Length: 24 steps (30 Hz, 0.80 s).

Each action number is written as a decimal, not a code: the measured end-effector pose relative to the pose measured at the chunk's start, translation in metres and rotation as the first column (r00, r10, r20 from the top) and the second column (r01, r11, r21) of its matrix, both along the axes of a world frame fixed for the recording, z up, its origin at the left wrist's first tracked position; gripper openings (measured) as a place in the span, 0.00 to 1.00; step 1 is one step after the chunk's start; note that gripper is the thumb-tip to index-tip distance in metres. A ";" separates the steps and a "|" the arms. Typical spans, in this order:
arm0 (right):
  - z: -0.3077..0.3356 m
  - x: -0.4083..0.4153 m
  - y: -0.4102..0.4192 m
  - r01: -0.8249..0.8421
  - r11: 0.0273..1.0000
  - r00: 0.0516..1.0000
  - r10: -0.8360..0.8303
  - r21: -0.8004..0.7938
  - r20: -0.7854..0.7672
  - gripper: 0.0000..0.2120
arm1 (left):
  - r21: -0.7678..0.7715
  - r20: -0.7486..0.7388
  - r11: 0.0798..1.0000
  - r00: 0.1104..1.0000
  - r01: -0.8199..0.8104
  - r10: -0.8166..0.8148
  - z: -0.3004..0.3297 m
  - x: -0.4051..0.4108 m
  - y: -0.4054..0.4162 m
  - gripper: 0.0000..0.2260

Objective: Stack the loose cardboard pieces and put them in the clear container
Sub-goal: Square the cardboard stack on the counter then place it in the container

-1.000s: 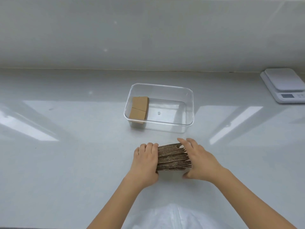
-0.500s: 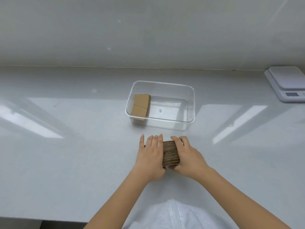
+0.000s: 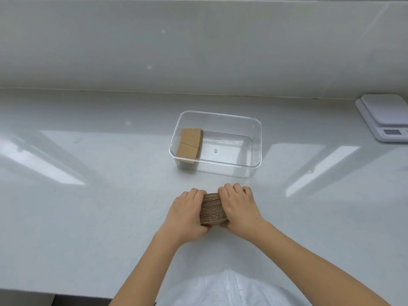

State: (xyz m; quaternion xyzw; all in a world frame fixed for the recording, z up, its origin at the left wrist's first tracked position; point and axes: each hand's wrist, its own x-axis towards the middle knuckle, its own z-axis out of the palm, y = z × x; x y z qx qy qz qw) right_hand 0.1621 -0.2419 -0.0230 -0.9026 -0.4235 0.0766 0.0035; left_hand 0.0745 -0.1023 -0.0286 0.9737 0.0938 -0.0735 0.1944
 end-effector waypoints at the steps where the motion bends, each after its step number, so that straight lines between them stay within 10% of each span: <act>1: 0.002 0.000 0.001 -0.016 1.000 1.000 0.016 0.000 -0.023 0.32 | -0.059 0.002 0.998 1.000 0.002 -0.002 0.000 0.000 0.001 0.29; 9: 0.005 -0.003 0.012 -0.062 0.987 0.997 0.054 -0.149 -0.054 0.36 | 0.196 -0.101 0.981 0.995 -0.007 0.027 0.012 0.007 -0.015 0.17; 15: 0.001 -0.002 0.009 -0.108 0.985 0.994 0.108 -0.134 -0.004 0.47 | 0.486 -0.206 0.872 0.977 0.058 0.049 0.010 0.008 -0.033 0.43; 20: 0.008 0.000 0.012 -0.153 0.980 0.988 0.150 -0.127 -0.030 0.29 | 0.330 -0.158 0.944 0.986 0.005 0.051 0.006 0.004 -0.024 0.46; 24: 0.008 0.003 0.004 -0.129 0.992 0.988 0.129 0.007 -0.090 0.21 | -0.117 -0.021 0.979 0.986 -0.164 0.163 -0.001 -0.014 -0.015 0.46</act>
